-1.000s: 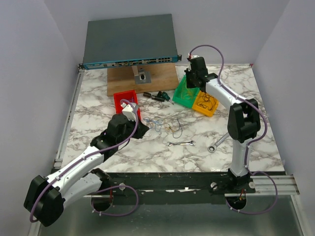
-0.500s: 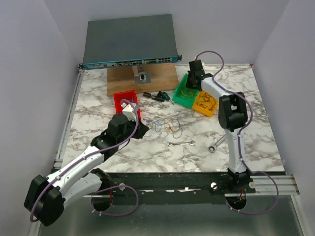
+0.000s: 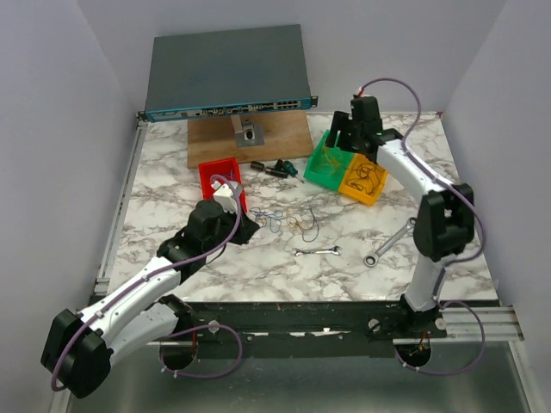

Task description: Untangle the cables

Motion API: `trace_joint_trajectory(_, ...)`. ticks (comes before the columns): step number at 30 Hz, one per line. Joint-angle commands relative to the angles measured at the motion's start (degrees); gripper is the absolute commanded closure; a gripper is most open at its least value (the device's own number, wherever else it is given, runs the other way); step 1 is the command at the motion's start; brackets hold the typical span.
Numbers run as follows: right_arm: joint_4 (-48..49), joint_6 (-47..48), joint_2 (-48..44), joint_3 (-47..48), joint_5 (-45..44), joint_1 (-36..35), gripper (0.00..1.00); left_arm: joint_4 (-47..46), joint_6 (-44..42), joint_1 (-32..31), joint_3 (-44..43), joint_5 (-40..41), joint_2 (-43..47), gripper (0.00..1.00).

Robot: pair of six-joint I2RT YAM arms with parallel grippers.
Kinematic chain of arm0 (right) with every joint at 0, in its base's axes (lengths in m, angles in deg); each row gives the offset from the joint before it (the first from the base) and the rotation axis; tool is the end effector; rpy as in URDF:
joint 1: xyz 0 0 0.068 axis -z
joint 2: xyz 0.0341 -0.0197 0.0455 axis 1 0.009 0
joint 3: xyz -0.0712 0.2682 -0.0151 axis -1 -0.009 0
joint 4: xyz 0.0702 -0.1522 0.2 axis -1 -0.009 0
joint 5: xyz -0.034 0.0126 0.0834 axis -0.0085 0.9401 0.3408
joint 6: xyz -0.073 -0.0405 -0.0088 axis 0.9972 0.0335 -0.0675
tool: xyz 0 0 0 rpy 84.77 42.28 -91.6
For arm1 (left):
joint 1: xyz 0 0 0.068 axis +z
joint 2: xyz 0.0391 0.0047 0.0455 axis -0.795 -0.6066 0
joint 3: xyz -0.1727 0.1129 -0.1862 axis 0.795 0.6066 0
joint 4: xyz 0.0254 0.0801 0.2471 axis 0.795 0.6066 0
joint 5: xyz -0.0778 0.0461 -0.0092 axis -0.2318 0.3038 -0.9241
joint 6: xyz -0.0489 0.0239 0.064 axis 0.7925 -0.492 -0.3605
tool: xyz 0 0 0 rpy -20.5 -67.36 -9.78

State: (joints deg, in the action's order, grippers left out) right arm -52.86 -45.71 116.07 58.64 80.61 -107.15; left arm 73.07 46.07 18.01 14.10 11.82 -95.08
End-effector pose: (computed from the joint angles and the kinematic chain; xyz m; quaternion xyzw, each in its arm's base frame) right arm 0.4669 0.1417 0.2455 0.0638 0.9041 0.1080 0.4085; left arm 0.1874 -0.1412 0.2267 0.0699 0.8381 -0.3344 0.4253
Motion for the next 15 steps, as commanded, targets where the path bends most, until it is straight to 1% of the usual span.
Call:
trace_joint_trajectory(1, 1.74, 0.96, -12.93, -10.02, 4.54, -1.98, 0.21, 1.54, -1.50, -0.38, -2.39, 2.05, 1.03, 1.00)
trace_joint_trajectory(2, 2.41, 0.92, -15.27, -12.67, 4.56, -3.01, 0.18, 1.75, -1.61, -0.37, -2.40, 2.50, 1.13, 1.00)
trace_joint_trajectory(4, 3.14, 0.58, -19.40, -18.07, 4.72, -4.93, 0.17, 1.97, -1.42, -0.41, -2.17, 3.12, 1.40, 1.00)
trace_joint_trajectory(7, 4.85, -0.22, -24.35, -26.70, 7.03, -8.42, 0.17, 1.84, -0.72, -0.41, -1.92, 3.28, 1.44, 1.00)
trace_joint_trajectory(10, 5.87, -1.42, -27.39, -33.25, 6.08, -11.93, 0.18, 0.80, 0.16, -0.37, -1.30, 3.34, 1.26, 1.00)
trace_joint_trajectory(15, 9.72, -3.80, -28.41, -40.79, 5.50, -14.50, 0.28, -0.65, 1.15, -0.46, -0.73, 2.73, 0.38, 1.00)
